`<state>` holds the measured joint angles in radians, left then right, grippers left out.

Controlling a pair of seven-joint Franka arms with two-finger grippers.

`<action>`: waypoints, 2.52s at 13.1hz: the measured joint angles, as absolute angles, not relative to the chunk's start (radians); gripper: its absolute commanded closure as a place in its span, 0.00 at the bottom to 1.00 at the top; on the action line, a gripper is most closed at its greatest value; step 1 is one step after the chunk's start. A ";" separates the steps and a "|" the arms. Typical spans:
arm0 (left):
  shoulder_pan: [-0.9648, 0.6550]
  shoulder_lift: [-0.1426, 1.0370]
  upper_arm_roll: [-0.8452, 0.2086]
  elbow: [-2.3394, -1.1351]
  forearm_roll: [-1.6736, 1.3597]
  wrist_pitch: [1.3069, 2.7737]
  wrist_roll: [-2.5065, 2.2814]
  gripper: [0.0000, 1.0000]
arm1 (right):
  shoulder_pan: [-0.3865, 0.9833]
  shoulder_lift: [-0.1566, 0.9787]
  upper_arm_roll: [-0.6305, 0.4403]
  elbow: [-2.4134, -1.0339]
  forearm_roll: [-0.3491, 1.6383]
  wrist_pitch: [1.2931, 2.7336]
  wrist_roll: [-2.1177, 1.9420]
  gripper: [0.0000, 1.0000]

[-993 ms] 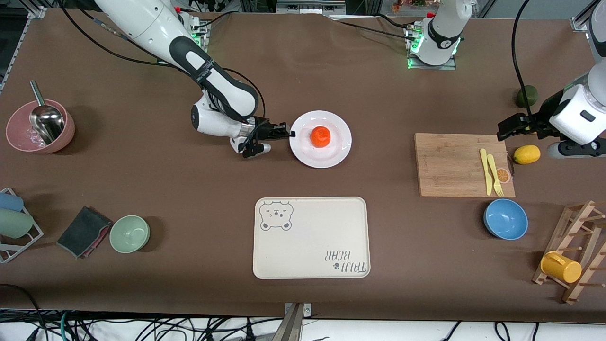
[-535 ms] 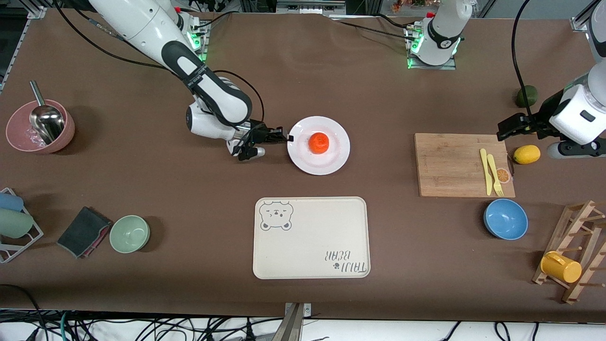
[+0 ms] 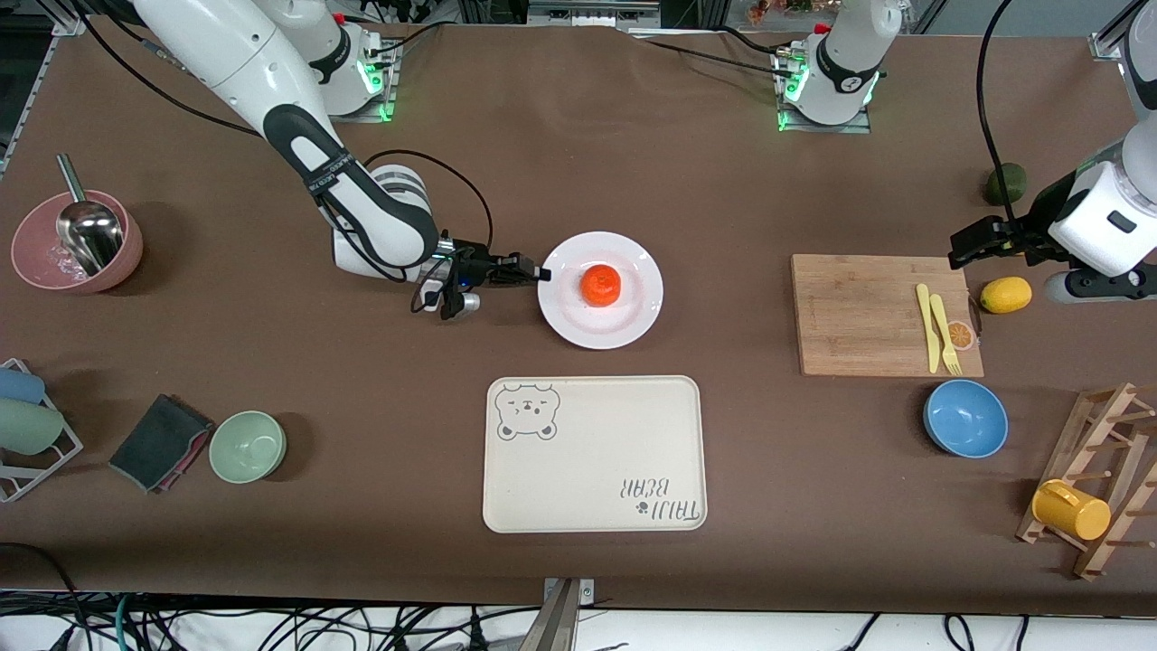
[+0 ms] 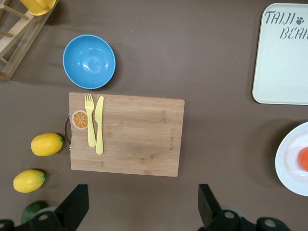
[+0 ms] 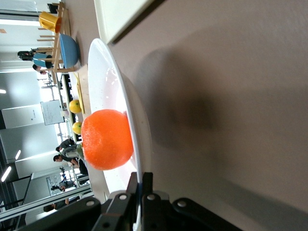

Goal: Place orange and plate with both arms
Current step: 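Slide the plate with the right gripper onto the bear tray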

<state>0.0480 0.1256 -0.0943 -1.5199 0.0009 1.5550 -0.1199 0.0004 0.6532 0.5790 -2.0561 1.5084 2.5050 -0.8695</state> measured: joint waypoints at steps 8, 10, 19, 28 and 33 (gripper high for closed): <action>0.048 0.128 -0.094 -1.520 0.001 1.554 -0.120 0.00 | 0.012 0.812 0.563 -1.725 1.503 2.506 -0.785 1.00; 0.048 0.129 -0.094 -1.520 0.001 1.554 -0.120 0.00 | 0.056 0.920 0.513 -1.578 1.501 2.505 -0.783 1.00; 0.048 0.129 -0.094 -1.520 0.001 1.554 -0.120 0.00 | 0.267 1.129 0.284 -1.211 1.498 2.505 -0.604 0.93; 0.048 0.129 -0.094 -1.520 0.001 1.554 -0.120 0.00 | 0.271 1.134 0.273 -1.184 1.391 2.500 -0.597 0.00; 0.048 0.129 -0.094 -1.520 0.001 1.553 -0.120 0.00 | 0.269 1.134 0.261 -1.157 1.337 2.491 -0.595 0.00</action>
